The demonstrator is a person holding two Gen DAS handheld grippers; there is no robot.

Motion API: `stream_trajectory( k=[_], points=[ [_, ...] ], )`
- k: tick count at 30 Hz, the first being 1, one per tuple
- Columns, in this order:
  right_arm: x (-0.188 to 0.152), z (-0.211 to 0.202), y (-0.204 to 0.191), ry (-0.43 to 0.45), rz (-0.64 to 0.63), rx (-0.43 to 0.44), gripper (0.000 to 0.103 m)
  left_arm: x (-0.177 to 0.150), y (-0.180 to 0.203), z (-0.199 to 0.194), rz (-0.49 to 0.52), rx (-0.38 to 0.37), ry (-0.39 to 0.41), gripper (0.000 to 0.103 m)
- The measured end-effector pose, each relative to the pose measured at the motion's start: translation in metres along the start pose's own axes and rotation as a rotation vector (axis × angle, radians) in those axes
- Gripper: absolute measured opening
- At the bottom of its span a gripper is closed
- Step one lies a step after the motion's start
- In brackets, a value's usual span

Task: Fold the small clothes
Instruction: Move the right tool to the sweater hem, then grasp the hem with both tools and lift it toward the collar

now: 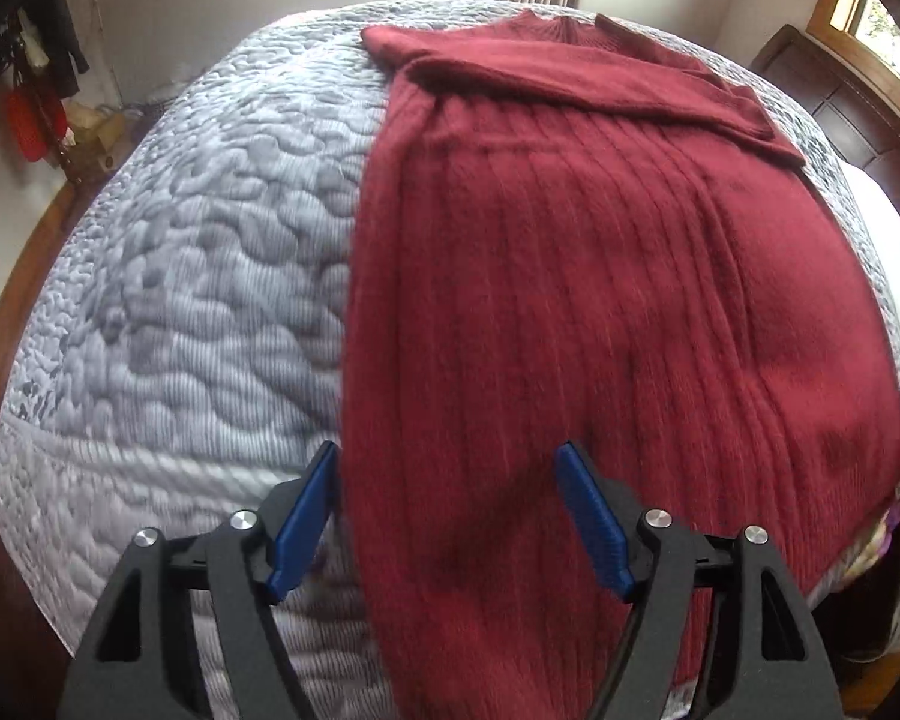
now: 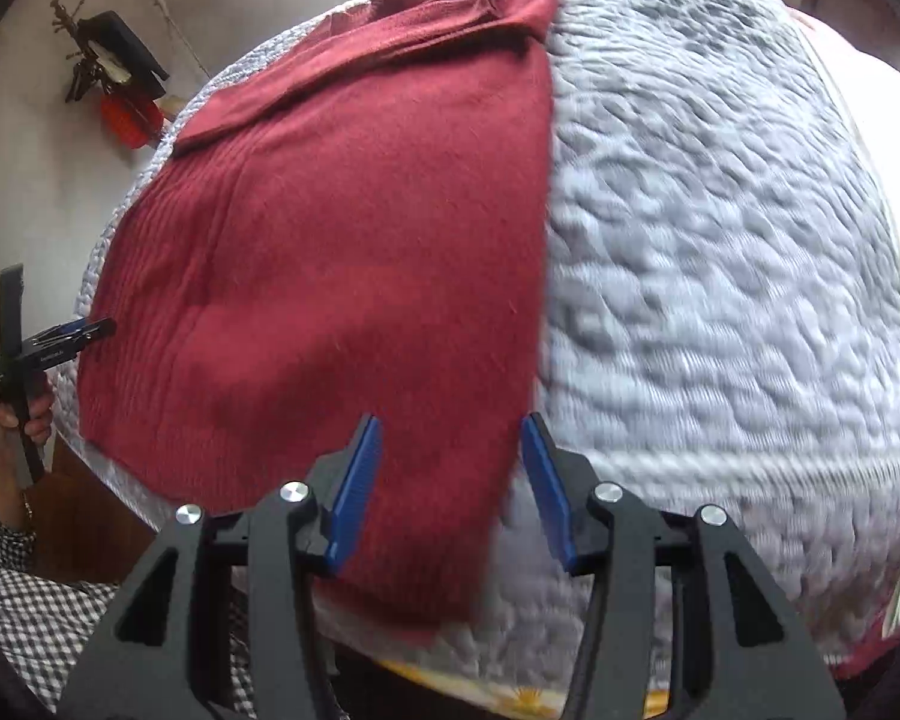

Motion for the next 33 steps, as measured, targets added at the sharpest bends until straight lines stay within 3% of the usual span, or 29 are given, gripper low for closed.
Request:
stream_trajectory(
  k=[7,15,20,23,25,28,30,32,33],
  points=[
    [-0.039,-0.006,0.006,-0.015,0.035,0.061,0.051,-0.016,0.011,-0.005,-0.009,-0.036,-0.021,0.077],
    [-0.056,0.002,-0.003,-0.045,0.048,0.13,0.051,-0.036,0.018,0.001,-0.027,-0.056,-0.06,0.077],
    [-0.059,0.012,-0.005,-0.055,0.075,0.151,0.051,-0.043,0.023,0.003,-0.026,-0.048,-0.037,0.078],
    [-0.059,0.014,-0.007,-0.047,0.092,0.172,0.05,-0.045,0.023,0.003,-0.03,-0.045,-0.03,0.068],
    [-0.057,0.014,-0.008,-0.042,0.11,0.185,0.049,-0.047,0.02,0.002,-0.048,-0.03,-0.026,0.053],
    [-0.058,0.013,-0.001,-0.039,0.152,0.232,0.05,-0.048,0.013,0.0,-0.072,-0.043,-0.024,0.045],
    [-0.057,0.016,-0.001,-0.046,0.159,0.233,0.05,-0.048,0.012,-0.001,-0.073,-0.046,-0.023,0.045],
    [-0.056,0.017,-0.006,-0.053,0.136,0.208,0.043,-0.049,0.014,0.0,-0.071,-0.036,-0.024,0.043],
    [-0.056,0.017,-0.011,-0.053,0.113,0.196,0.031,-0.049,0.016,0.0,-0.066,-0.041,-0.025,0.033]
  ],
)
Point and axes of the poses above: each gripper's, at about its wrist camera, not at the fingertips, and z roughly the way its jaws point, y to its right, x to its top, the point moved 1 cm from there along z, roughly the way its jaws point, and after that the axes turned 2 degrees about -x, right-handed, at the moved point
